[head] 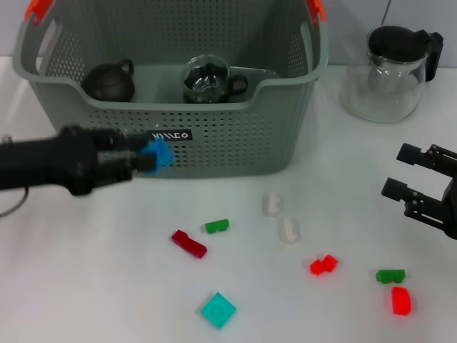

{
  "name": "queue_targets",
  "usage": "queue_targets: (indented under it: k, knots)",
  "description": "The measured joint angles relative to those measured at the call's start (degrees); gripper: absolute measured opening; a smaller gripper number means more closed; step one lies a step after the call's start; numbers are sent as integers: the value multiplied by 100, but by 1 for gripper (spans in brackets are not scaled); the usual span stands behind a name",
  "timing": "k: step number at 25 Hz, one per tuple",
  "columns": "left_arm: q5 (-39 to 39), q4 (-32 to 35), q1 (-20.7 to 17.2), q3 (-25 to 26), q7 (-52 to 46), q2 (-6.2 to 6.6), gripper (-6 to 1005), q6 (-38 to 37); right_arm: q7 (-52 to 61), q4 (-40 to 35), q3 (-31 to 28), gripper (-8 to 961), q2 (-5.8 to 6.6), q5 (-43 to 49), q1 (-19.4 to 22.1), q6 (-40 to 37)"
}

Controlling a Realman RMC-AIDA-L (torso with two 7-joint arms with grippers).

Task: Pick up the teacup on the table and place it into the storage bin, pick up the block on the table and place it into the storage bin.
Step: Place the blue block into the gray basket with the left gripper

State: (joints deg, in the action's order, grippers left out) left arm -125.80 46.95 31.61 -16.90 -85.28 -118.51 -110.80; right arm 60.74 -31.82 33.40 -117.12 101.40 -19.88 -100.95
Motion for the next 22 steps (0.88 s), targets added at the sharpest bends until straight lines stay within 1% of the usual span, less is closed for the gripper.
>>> queue_targets:
  k: [2, 5, 7, 9, 11, 12, 14, 16, 18, 20, 22]
  knots:
    - [232, -2, 181, 141, -539, 95, 393, -279, 0, 0, 0, 685, -6, 0, -10, -2]
    - [730, -15, 433, 155, -1400, 182, 393, -235, 0, 0, -1, 685, -13, 2, -32, -3]
    - [932, 28, 643, 120, -1886, 227, 393, 28, 0, -1, -1, 685, -13, 12, -52, -4]
    - [969, 149, 911, -75, -2435, 307, 394, 701, -1, 0, -1, 685, -13, 13, -56, -4]
    - [836, 218, 1127, -529, -2901, 407, 394, 1500, 0, 0, -1, 685, -13, 15, -60, -5]
    - [732, 236, 1219, -834, -3127, 449, 394, 1892, 0, 0, -1, 685, -13, 15, -58, -4]
    - [296, 347, 1403, -1446, -3574, 504, 395, 2663, -1, 0, -1, 685, -18, 22, -50, -4]
    - [-249, 471, 1541, -1960, -4038, 491, 395, 3340, -1, 0, 3, 685, -25, 28, -57, -4]
    - [-692, 524, 1661, -2406, -4430, 468, 395, 3793, 0, 0, 12, 685, -29, 28, -61, -4]
    - [-1115, 533, 1807, -2865, -4759, 452, 396, 4047, 0, 0, 18, 685, -34, 27, -64, -3]
    - [-1449, 536, 1913, -3190, -5034, 429, 396, 4161, 0, 0, 24, 685, -38, 28, -77, -3]
